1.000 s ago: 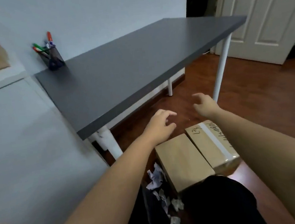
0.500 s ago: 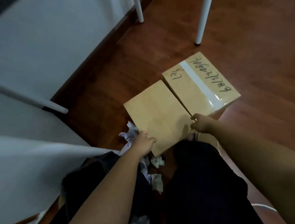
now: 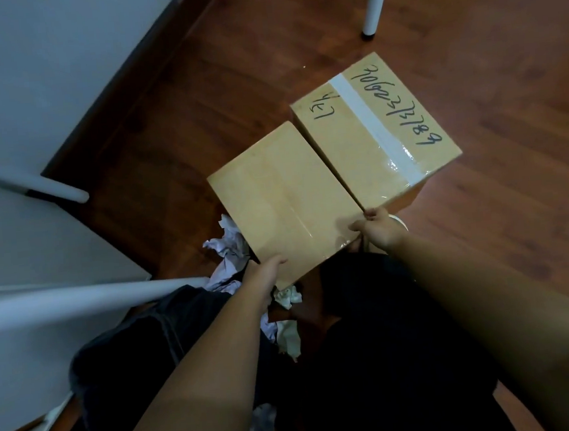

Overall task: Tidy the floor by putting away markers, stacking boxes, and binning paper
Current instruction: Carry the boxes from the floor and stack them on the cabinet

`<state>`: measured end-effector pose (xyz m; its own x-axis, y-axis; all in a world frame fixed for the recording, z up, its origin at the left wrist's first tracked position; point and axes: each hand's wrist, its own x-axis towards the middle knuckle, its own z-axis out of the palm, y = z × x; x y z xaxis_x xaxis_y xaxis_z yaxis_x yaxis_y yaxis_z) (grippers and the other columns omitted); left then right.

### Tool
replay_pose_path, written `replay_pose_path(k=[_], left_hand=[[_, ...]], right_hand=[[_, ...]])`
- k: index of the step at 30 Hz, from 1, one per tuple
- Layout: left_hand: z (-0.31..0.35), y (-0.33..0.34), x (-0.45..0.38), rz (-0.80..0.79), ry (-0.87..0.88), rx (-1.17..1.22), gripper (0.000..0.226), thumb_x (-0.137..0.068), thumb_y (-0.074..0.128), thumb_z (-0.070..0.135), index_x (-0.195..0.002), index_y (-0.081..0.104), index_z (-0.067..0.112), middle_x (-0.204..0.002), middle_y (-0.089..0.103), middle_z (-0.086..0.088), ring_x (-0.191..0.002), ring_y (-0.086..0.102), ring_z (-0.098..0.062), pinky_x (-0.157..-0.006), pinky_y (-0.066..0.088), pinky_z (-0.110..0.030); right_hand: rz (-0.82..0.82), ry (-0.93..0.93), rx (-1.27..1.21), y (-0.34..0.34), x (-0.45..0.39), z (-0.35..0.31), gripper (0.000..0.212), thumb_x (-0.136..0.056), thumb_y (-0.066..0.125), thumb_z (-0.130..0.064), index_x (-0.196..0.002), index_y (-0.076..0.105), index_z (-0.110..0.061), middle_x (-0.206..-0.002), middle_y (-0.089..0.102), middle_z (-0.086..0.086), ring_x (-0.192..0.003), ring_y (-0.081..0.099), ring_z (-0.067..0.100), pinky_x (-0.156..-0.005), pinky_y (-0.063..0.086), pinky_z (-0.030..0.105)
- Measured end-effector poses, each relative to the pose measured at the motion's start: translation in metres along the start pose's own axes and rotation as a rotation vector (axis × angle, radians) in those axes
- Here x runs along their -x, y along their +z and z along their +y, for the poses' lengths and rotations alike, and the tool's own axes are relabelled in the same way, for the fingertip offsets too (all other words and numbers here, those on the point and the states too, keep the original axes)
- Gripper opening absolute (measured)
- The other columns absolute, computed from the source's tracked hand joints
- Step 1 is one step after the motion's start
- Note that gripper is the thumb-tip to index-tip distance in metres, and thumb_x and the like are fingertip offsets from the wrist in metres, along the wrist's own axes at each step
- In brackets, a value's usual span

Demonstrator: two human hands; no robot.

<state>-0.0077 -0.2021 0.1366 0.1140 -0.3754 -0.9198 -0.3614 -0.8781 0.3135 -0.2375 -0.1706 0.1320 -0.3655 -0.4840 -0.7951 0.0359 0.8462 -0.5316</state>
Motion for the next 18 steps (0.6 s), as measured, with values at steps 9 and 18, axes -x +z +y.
replay_pose_path(k=[9,18], left_hand=[[0.050,-0.051,0.040,0.171,0.288,0.393,0.029,-0.077,0.076,0.022,-0.106,0.071,0.016,-0.099,0.074,-0.008,-0.084,0.072,-0.025,-0.073,0.060,-0.042],[0.084,-0.086,0.137,0.124,0.494,0.636,0.063,-0.080,0.076,0.021,-0.138,0.052,0.023,-0.080,0.074,0.000,-0.070,0.073,-0.017,-0.059,0.056,-0.030]], right_hand=[[-0.126,-0.177,-0.250,-0.005,0.053,-0.064,0.020,-0.090,0.062,-0.019,-0.108,0.066,-0.011,-0.093,0.072,0.009,-0.084,0.069,0.025,-0.057,0.053,0.027],[-0.157,-0.307,-0.478,-0.020,0.150,-0.130,0.023,-0.088,0.068,-0.030,-0.107,0.058,-0.023,-0.098,0.070,-0.002,-0.079,0.070,0.022,-0.062,0.057,0.051]])
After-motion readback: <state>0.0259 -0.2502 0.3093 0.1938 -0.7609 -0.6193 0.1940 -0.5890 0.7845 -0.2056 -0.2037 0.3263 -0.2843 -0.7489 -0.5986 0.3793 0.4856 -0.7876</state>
